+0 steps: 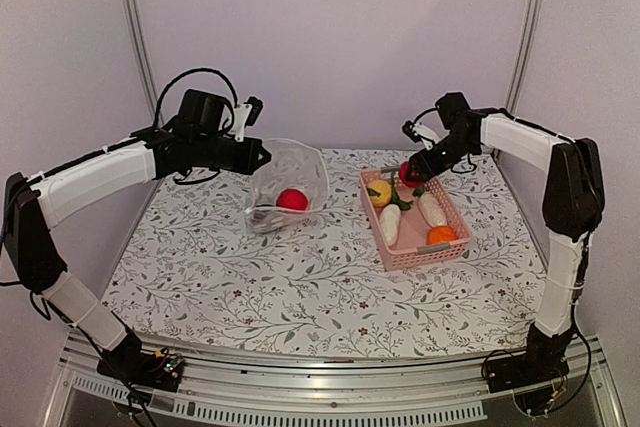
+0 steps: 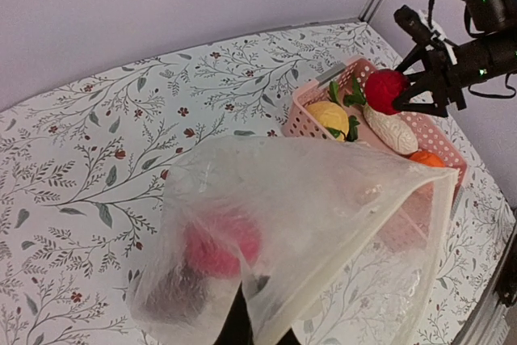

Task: Place the food in the zip-top bag and seal the zipper
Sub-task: Pick up the fake fruit from the bin, then place the fake fruit in the zipper food storage bag.

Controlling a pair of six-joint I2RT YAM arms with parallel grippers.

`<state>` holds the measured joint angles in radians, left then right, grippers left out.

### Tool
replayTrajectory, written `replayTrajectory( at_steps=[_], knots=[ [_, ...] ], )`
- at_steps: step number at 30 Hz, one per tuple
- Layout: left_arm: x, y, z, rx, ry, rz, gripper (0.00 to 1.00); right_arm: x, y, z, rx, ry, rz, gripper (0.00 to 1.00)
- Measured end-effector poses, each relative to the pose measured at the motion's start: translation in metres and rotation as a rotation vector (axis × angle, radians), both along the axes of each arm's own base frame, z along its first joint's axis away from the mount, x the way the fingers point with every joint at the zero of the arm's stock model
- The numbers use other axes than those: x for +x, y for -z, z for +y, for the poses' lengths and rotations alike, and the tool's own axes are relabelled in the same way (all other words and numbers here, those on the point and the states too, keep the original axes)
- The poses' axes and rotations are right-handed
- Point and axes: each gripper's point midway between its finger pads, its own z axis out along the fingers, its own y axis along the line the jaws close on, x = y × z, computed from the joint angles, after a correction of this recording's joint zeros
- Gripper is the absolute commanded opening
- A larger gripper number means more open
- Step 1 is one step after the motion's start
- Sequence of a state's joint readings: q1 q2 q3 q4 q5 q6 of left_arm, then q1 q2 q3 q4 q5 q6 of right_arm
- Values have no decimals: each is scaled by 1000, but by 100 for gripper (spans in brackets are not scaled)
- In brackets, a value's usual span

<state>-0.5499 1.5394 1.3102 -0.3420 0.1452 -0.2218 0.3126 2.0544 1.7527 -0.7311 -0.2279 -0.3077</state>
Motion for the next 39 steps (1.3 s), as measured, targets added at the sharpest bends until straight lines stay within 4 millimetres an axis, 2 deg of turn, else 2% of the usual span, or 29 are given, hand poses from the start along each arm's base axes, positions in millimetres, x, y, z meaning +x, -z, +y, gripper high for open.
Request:
replayTrajectory(
  at_steps=[6, 9, 13, 16, 21, 23, 26, 30, 35, 39],
  knots=[
    [0, 0, 0, 1, -2, -1, 0, -36, -95, 20, 169, -123, -110, 56],
    [0, 0, 0, 2, -3, -1, 0, -62, -125, 33, 224, -204, -143, 56],
    [0, 0, 0, 2, -3, 0, 0, -99, -151, 62, 253, -340, -189, 57],
    [1, 3, 0, 5, -3, 5, 0, -133, -166, 95, 270, -486, -233, 57],
    [2, 7, -1, 4, -4, 16, 0, -176, -179, 140, 296, -672, -282, 57],
    [1, 8, -3, 5, -2, 18, 0, -186, -182, 158, 301, -722, -290, 57],
    [0, 8, -4, 4, 3, 19, 0, -189, -186, 188, 297, -769, -317, 57],
    [0, 8, -4, 4, 4, 19, 0, -181, -178, 218, 260, -770, -338, 58],
    [0, 8, -5, 2, 7, 20, 0, -149, -160, 244, 172, -674, -367, 60],
    [-1, 8, -6, 1, 11, 21, 0, -119, -137, 246, 83, -567, -381, 66]
  ],
)
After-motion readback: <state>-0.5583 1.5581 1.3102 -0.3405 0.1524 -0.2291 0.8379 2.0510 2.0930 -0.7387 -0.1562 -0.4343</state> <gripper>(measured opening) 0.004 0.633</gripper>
